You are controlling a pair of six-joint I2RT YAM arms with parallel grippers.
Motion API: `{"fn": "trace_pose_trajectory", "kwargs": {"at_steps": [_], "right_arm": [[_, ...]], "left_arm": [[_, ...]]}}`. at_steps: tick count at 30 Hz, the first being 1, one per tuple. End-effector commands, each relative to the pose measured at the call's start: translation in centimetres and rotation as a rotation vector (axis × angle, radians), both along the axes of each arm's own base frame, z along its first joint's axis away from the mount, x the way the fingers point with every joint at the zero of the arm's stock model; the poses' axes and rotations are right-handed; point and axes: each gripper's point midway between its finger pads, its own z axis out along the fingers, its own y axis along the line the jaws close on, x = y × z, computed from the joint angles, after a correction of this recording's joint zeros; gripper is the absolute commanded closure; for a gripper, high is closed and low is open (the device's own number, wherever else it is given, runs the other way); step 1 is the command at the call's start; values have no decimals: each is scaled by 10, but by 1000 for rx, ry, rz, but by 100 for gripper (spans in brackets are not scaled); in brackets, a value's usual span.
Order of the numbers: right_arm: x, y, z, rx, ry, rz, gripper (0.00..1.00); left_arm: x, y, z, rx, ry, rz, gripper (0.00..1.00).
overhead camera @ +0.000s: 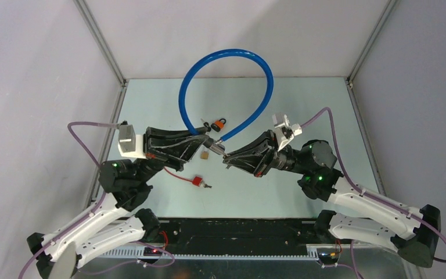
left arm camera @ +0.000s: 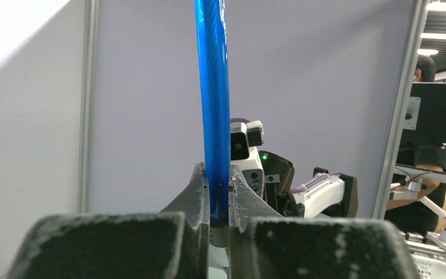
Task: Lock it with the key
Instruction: Lock the lock, then place the lock at the center of the board.
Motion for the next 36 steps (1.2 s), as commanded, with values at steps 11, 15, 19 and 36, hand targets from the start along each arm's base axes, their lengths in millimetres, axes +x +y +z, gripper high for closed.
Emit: {"fn": "trace_pose_trajectory", "kwargs": {"at_steps": [11, 15, 19, 36], "right_arm": [[17, -20, -9, -48, 12, 109, 100], [3, -25, 9, 15, 82, 221, 100], [-1, -26, 13, 45, 167, 277, 100], [101, -70, -47, -128, 325, -359, 100]], "left_arm": [[-35, 63, 90, -396, 53, -177, 100], [-28, 74, 84, -424, 44, -83, 100], [-31, 87, 86, -471, 15, -49, 100], [18, 50, 29, -283, 112, 123, 100]]}}
